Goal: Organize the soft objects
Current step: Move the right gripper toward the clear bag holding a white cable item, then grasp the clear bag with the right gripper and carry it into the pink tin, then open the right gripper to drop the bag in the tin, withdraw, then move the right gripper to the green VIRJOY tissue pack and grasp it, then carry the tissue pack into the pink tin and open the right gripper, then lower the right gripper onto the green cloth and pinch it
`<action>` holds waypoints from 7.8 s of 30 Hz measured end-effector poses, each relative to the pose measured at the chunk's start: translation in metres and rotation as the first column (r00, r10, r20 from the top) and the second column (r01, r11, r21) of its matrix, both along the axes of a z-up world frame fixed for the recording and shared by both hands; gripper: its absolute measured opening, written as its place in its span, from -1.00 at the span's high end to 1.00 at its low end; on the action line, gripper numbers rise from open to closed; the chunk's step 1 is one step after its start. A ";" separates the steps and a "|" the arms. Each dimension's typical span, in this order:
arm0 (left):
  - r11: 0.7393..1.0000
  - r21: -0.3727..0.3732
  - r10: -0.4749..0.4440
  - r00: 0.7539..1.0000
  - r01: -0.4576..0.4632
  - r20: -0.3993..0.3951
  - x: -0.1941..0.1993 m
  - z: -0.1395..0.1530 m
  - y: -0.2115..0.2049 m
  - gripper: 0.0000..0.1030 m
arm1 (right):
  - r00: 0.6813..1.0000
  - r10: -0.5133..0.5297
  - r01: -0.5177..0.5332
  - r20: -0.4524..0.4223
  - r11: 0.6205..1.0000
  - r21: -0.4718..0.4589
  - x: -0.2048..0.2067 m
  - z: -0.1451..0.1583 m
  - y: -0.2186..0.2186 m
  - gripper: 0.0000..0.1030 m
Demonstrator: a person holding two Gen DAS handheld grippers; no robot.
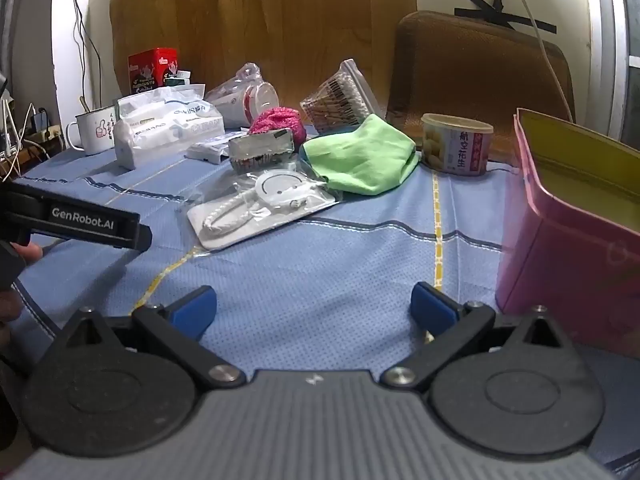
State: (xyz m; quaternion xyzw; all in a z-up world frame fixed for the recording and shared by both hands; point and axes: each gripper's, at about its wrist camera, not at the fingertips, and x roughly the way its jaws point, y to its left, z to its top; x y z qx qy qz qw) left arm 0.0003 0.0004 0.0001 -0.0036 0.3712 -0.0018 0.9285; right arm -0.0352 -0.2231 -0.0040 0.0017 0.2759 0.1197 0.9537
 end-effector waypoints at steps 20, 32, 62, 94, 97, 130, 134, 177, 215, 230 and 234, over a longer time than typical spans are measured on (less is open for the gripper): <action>0.947 -0.297 -0.115 0.993 0.121 0.038 0.010 0.020 0.039 -0.90 | 0.999 0.038 -0.033 -0.028 0.987 0.156 0.078 0.027 -0.019 -0.62; 0.894 -0.387 -0.235 0.972 0.228 0.030 0.018 0.016 0.025 -0.61 | 0.964 0.211 -0.150 -0.162 0.934 0.324 0.067 0.010 -0.011 0.02; 0.759 -0.254 -0.535 0.797 0.599 0.281 0.006 0.096 -0.118 -0.46 | 0.950 -0.116 0.115 0.291 0.993 0.019 -0.005 0.059 -0.047 0.05; 0.893 -0.244 -0.323 0.916 0.378 0.236 0.031 0.041 -0.067 -0.57 | 0.883 -0.223 0.257 0.413 0.966 -0.026 -0.042 0.041 -0.072 -0.71; 0.942 -0.209 -0.215 0.952 0.261 0.219 0.039 0.029 -0.033 -0.57 | 0.936 -0.089 0.117 0.341 0.991 -0.061 -0.030 0.037 -0.047 -0.37; 0.810 -0.465 -0.307 0.934 0.357 0.182 0.047 0.001 0.018 -0.52 | 0.960 0.278 -0.279 -0.033 0.960 -0.023 0.016 0.015 0.010 -0.11; 0.783 -0.444 -0.412 0.898 0.436 0.156 0.033 -0.001 -0.019 -0.55 | 0.966 0.256 -0.254 0.023 0.966 -0.048 -0.014 0.009 0.001 -0.13; 0.881 -0.265 -0.338 0.913 0.392 0.227 0.047 0.035 -0.088 -0.49 | 0.897 -0.154 0.205 0.413 0.975 -0.082 -0.031 0.040 -0.073 -0.51; 0.873 -0.269 -0.375 0.912 0.407 0.163 0.021 0.007 -0.041 -0.28 | 0.959 0.268 -0.252 0.096 0.956 -0.151 -0.017 0.018 0.017 0.67; 0.886 -0.329 -0.299 0.945 0.327 0.135 0.032 0.019 -0.025 -0.19 | 0.972 0.067 -0.060 0.224 0.997 -0.041 -0.026 0.032 -0.016 0.90; 0.782 -0.462 -0.389 0.907 0.419 0.163 0.027 0.035 -0.031 -0.78 | 0.961 0.070 -0.057 0.266 0.997 -0.056 -0.029 0.037 -0.016 0.89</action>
